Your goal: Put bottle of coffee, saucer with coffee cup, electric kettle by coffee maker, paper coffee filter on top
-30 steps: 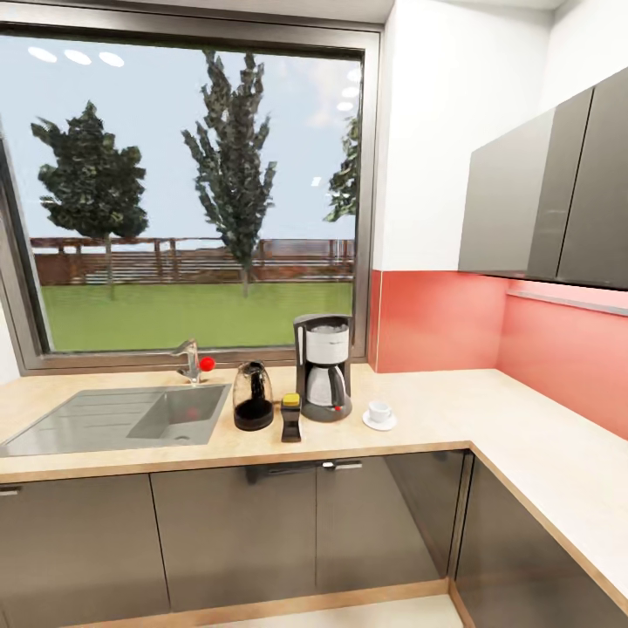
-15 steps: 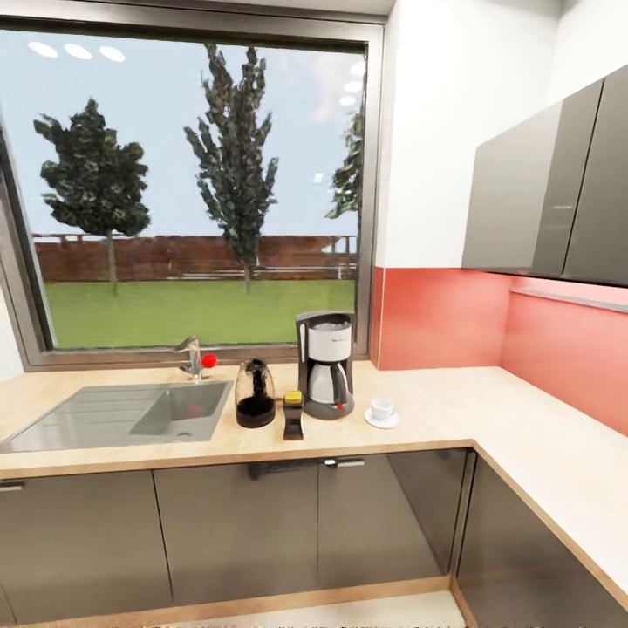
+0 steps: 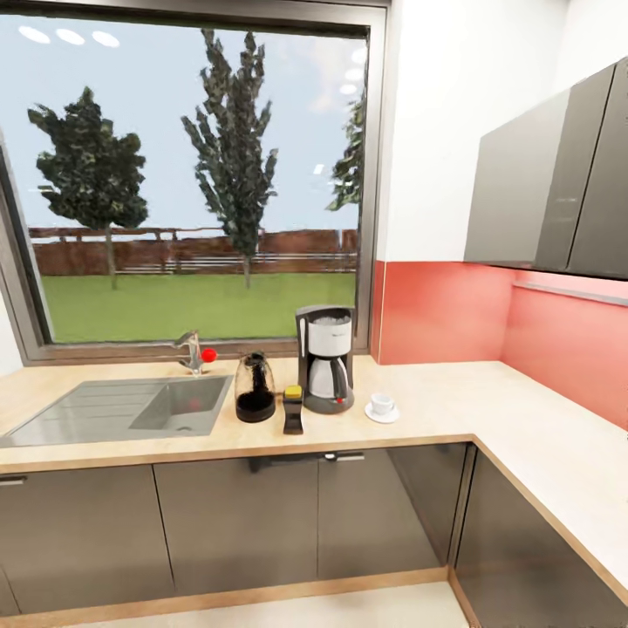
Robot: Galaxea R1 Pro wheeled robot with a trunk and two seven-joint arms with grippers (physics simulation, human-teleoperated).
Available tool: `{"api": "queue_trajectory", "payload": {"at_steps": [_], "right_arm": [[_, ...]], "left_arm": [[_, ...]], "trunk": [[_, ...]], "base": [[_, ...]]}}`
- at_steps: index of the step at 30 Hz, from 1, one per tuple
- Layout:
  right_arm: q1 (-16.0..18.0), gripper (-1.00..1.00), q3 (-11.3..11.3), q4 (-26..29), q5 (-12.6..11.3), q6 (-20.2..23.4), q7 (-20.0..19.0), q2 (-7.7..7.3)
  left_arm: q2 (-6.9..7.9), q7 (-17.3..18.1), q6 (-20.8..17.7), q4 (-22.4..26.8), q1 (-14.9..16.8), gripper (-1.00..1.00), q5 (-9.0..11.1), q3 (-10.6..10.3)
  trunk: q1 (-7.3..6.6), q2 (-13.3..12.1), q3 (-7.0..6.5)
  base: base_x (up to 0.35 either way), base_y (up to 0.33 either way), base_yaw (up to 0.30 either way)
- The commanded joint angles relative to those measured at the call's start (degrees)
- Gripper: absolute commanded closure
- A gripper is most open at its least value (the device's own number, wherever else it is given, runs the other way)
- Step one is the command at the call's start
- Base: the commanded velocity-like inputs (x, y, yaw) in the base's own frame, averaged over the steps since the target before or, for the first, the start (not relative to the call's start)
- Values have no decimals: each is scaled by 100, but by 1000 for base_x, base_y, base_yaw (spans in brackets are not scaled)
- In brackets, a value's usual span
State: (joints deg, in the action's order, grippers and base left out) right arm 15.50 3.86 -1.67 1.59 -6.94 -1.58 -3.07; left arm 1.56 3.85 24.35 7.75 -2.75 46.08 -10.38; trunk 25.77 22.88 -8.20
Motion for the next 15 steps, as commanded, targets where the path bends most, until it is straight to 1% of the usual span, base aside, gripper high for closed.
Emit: {"api": "queue_trajectory", "payload": {"at_steps": [1,7,11,15], "right_arm": [[6,100,36,-18,5,-34,-9,-7],[6,100,29,-18,-39,-29,-9,-14],[6,100,27,-18,-12,-27,-10,10],[6,100,27,-18,-2,2,-16,-5]], "left_arm": [[2,25,24,7,-5,-100,51,-41],[-6,27,24,3,-2,-100,52,-66],[-7,28,33,6,-2,-100,42,-69],[-7,28,34,5,0,-100,42,-66]], "trunk": [[2,3,8],[2,3,16],[2,3,17],[2,3,19]], "base": [[0,0,0],[-140,-20,0],[-25,-10,0],[-1,-1,0]]}}
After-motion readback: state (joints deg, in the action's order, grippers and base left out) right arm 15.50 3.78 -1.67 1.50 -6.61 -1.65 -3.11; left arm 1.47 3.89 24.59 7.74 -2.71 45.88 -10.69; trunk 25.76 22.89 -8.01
